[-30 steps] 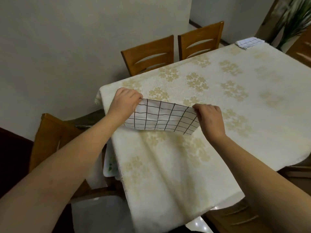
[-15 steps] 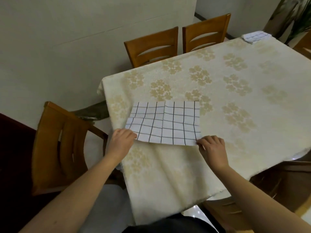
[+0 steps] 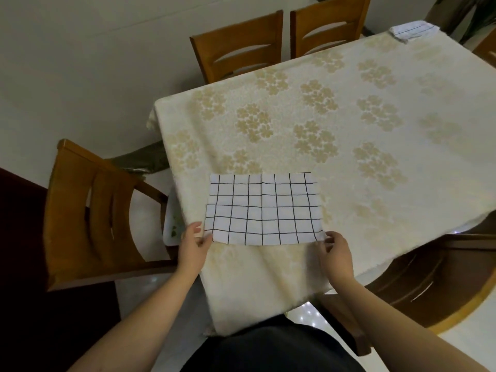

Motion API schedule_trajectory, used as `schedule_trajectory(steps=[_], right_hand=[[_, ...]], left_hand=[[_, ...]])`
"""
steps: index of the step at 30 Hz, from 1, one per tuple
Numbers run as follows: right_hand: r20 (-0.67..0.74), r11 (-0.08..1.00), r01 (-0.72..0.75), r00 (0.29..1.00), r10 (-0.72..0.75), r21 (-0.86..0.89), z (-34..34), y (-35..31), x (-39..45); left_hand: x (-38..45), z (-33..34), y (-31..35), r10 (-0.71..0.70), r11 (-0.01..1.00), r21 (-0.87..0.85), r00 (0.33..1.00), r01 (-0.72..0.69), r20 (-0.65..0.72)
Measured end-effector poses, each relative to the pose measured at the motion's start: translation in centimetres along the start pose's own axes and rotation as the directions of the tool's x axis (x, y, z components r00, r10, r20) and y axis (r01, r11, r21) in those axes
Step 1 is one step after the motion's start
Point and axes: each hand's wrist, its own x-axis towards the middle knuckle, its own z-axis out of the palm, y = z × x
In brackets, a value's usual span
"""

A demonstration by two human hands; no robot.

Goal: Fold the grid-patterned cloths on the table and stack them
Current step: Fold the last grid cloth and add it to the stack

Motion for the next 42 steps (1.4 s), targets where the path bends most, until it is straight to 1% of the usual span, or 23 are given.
schedule_trajectory(steps=[1, 2, 3, 4, 7, 9, 15, 19, 24, 28, 31, 33, 37, 40, 42], right_hand=[[-0.017, 1.000, -0.024, 1.000, 0.025, 0.015, 0.1, 0.0, 0.0], [-0.028, 0.999, -0.047, 0.998, 0.047, 0.019, 0.3, 0.0, 0.0], [-0.032, 0.997, -0.066, 0.997, 0.067, 0.025, 0.4, 0.0, 0.0], [-0.027, 0.995, -0.091, 0.995, 0.092, 0.033, 0.5, -0.1, 0.0], [-0.021, 0.985, -0.147, 0.989, 0.149, 0.092, 0.4, -0.3, 0.4], [-0.030, 0.980, -0.156, 0.986, 0.161, 0.127, 0.1, -0.3, 0.7], [0.013, 0.987, -0.141, 0.990, 0.140, 0.078, -0.2, -0.5, 1.3], [0.024, 0.989, -0.135, 0.991, 0.134, 0.056, -0.3, -0.8, 1.3], [0.045, 0.993, -0.115, 0.993, 0.113, 0.038, -0.3, -0.5, 1.2], [0.047, 0.987, -0.145, 0.989, 0.142, 0.067, -0.5, -0.2, 1.3], [0.108, 0.970, -0.191, 0.978, 0.176, 0.151, -1.0, -0.1, 1.8], [0.174, 0.961, -0.202, 0.970, 0.170, 0.187, -1.5, 0.0, 2.0], [0.262, 0.945, -0.208, 0.955, 0.140, 0.251, -2.3, 0.0, 2.1], [0.385, 0.949, -0.192, 0.919, 0.084, 0.251, -2.5, -0.3, 1.8], [0.443, 0.964, -0.158, 0.895, 0.049, 0.213, -2.5, -0.4, 1.5]], left_hand=[[0.1, 0.1, 0.2, -0.100, 0.990, -0.099, 0.994, 0.096, -0.035], [0.1, 0.2, 0.3, -0.175, 0.970, -0.181, 0.983, 0.163, -0.050], [0.1, 0.3, 0.4, -0.213, 0.955, -0.224, 0.975, 0.196, -0.055], [0.0, 0.3, 0.4, -0.225, 0.950, -0.232, 0.973, 0.207, -0.053], [-0.2, 0.1, 0.3, -0.229, 0.953, -0.207, 0.973, 0.221, -0.013], [-0.4, -0.1, 0.4, -0.228, 0.959, -0.175, 0.974, 0.224, 0.000], [-0.3, -0.5, 0.1, -0.161, 0.981, -0.101, 0.986, 0.164, 0.037], [-0.1, -1.0, -0.3, -0.130, 0.985, -0.104, 0.990, 0.135, 0.052], [0.1, -1.2, 0.2, -0.114, 0.980, -0.153, 0.990, 0.125, 0.079], [0.4, -0.9, 0.0, -0.139, 0.974, -0.175, 0.990, 0.143, 0.037], [0.8, -1.0, 0.0, -0.148, 0.969, -0.199, 0.989, 0.145, 0.000], [0.9, -1.1, 0.3, -0.152, 0.966, -0.213, 0.988, 0.144, -0.018], [1.2, -1.1, 0.7, -0.183, 0.957, -0.236, 0.983, 0.171, -0.029], [1.4, -0.7, 0.6, -0.243, 0.933, -0.269, 0.970, 0.238, 0.014], [1.5, -0.4, 0.5, -0.249, 0.937, -0.244, 0.968, 0.250, 0.037]])
